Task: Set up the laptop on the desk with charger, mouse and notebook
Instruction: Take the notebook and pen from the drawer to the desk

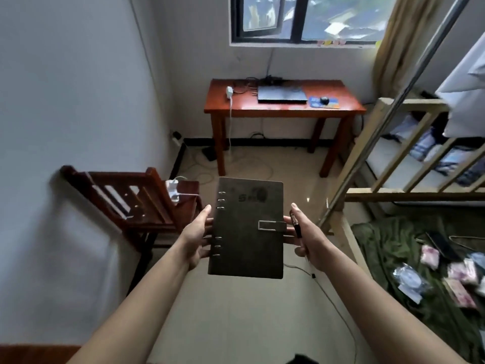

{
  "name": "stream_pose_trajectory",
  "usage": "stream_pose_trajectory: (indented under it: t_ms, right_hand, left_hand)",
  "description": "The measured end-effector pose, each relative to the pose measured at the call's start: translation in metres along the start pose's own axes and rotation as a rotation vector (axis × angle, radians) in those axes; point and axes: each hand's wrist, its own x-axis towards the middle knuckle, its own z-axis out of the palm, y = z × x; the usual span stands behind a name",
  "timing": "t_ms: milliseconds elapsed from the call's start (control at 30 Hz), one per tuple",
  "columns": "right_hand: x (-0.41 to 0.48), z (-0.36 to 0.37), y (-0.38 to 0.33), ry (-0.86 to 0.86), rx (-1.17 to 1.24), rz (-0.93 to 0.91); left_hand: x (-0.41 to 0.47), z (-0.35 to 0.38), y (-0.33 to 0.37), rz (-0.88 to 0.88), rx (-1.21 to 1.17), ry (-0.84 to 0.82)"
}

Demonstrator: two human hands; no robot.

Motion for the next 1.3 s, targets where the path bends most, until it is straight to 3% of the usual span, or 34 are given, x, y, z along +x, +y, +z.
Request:
stream_pose_trajectory:
  t_ms: [233,500,867,1033,1300]
  right_hand:
    - [0.127,-0.089,-0.034,0.165,0.127,0.011]
    - [0.279,-0.195,-0.147,0.118,0.217,0.004]
    - [0.474,-0.270,-0.254,0.123,0.298,0.019]
    - [0.580,-0.304,-0.300,0.127,0.346,0.102]
    - [0.734,-0.379,-0.434,0.272,0.355,0.080]
  left_hand:
    - [0.151,0.086,0.071,-0.037,0.065,-0.138]
    - [0.297,0.197,0.201,-0.077,0.089,-0.166]
    - [0.470,0.262,0.310,-0.149,0.077,-0.121]
    - [0.581,0.294,0.361,-0.164,0.052,-0.164]
    - [0.764,0.374,0.496,-0.160,0.076,-0.279]
